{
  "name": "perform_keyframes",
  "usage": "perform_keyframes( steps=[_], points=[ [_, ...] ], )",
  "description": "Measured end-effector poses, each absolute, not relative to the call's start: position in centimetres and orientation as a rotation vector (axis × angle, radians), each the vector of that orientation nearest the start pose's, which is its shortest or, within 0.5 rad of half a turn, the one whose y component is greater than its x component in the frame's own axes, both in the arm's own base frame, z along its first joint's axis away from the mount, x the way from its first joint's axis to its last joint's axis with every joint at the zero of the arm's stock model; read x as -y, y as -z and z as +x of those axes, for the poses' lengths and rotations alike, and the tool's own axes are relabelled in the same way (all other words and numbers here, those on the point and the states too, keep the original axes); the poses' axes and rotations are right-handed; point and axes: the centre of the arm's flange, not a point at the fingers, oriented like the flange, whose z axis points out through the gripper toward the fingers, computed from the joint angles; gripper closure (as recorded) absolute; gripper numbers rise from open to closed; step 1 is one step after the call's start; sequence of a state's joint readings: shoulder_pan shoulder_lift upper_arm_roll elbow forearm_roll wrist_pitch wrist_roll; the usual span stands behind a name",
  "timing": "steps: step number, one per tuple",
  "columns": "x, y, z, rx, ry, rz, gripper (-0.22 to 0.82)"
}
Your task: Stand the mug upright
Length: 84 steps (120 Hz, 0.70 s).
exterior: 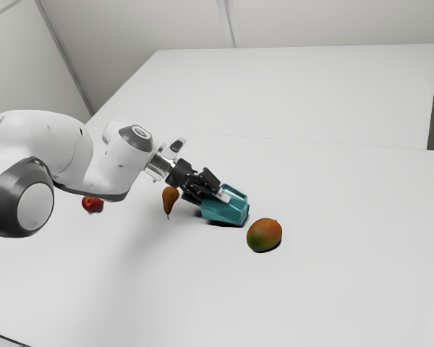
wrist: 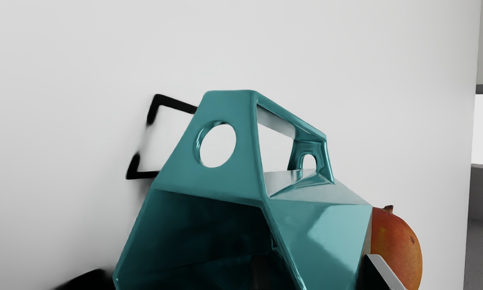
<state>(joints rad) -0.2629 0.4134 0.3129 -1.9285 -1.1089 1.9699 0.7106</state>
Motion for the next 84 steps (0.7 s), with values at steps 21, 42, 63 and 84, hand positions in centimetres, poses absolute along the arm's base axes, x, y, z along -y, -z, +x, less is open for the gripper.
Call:
perform_keyframes(
  steps=[21, 42, 63, 84],
  points=[
    [3.8, -28.2, 60.6, 0.039, -0.05, 2.3, 0.59],
    [4.2, -30.1, 60.7, 0.063, -0.086, 2.292, 0.7],
    [4.0, -33.1, 60.7, 0.108, -0.137, 2.303, 0.75],
    [4.3, -37.3, 60.9, 0.246, -0.198, 2.396, 0.77]
  ],
)
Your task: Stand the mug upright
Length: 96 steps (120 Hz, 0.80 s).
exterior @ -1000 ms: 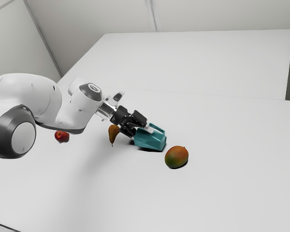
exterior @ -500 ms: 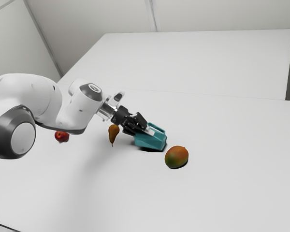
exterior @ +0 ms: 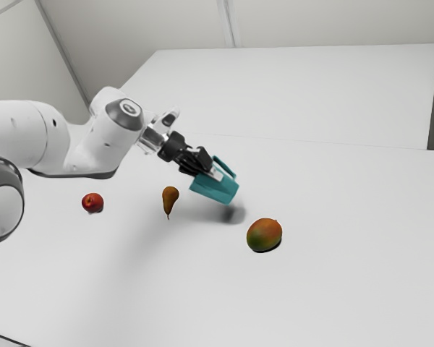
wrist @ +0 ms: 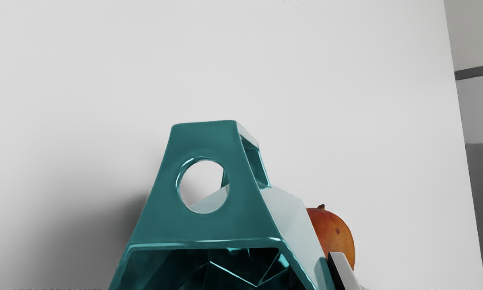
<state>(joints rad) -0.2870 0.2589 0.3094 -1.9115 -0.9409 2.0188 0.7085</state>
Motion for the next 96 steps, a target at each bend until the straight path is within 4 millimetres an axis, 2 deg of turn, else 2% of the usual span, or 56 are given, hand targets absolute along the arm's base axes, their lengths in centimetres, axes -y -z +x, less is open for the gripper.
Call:
perform_keyframes(
  steps=[15, 30, 53, 96],
  points=[
    [4.8, -41.0, 61.5, 0.461, -0.235, 2.548, 0.77],
    [5.1, -42.5, 62.2, 0.671, -0.226, 2.704, 0.77],
    [5.6, -42.0, 62.2, 0.861, -0.173, 2.839, 0.77],
    [8.0, -39.4, 61.8, 1.032, -0.079, 2.926, 0.77]
  ],
)
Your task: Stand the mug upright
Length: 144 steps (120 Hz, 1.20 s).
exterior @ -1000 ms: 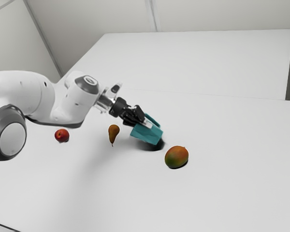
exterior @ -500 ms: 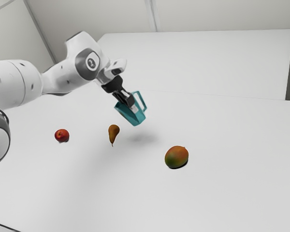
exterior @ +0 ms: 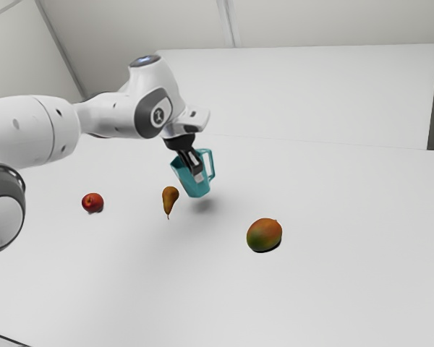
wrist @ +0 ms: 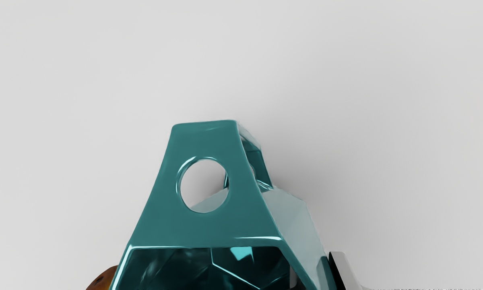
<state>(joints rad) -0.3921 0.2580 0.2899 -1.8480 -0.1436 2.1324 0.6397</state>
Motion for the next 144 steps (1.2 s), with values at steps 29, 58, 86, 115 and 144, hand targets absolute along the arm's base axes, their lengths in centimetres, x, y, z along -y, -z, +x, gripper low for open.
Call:
perform_keyframes(
  steps=[29, 58, 86, 115, 144],
  points=[
    [8.2, -37.1, 61.1, -1.075, 0.026, -2.928, 0.77],
    [8.5, -35.9, 60.9, -1.083, 0.026, -2.884, 0.78],
    [8.4, -34.8, 60.8, -1.07, 0.027, -2.876, 0.79],
    [8.4, -34.3, 60.6, -1.06, 0.036, -2.882, 0.7],
    [8.5, -34.3, 60.6, -1.068, 0.042, -2.885, 0.48]
  ],
)
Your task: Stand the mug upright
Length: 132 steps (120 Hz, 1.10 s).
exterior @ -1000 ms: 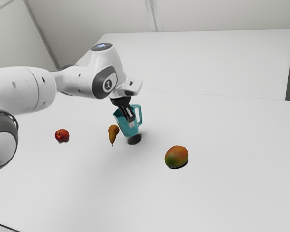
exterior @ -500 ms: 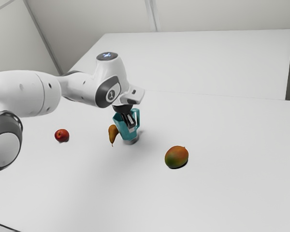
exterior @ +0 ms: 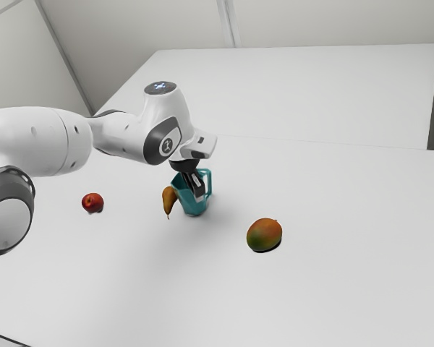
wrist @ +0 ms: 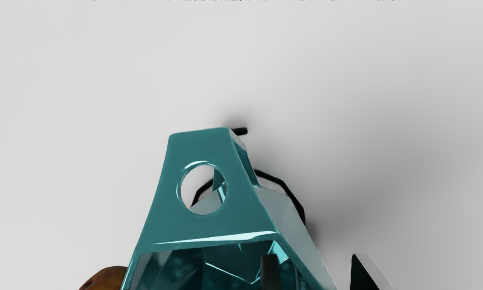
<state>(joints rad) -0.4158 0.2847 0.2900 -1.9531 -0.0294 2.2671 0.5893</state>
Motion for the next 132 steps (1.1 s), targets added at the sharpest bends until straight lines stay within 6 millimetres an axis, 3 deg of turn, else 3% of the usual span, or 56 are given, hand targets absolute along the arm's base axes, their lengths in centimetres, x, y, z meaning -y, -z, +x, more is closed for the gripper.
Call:
perform_keyframes(
  steps=[37, 52, 85, 98, 114, 132],
  points=[
    [8.7, -34.9, 60.5, -1.082, 0.055, -2.882, 0.22],
    [9.0, -36.6, 60.3, -1.092, 0.093, -2.882, 0.15],
    [9.5, -43.9, 59.2, -1.107, 0.257, -2.892, 0.05],
    [9.1, -47.9, 60.0, -1.069, 0.318, -2.917, 0.03],
    [7.8, -52.8, 61.3, -0.969, 0.316, -2.962, 0.02],
    [4.3, -54.4, 63.1, -0.778, 0.173, -3.037, 0.01]
  ],
)
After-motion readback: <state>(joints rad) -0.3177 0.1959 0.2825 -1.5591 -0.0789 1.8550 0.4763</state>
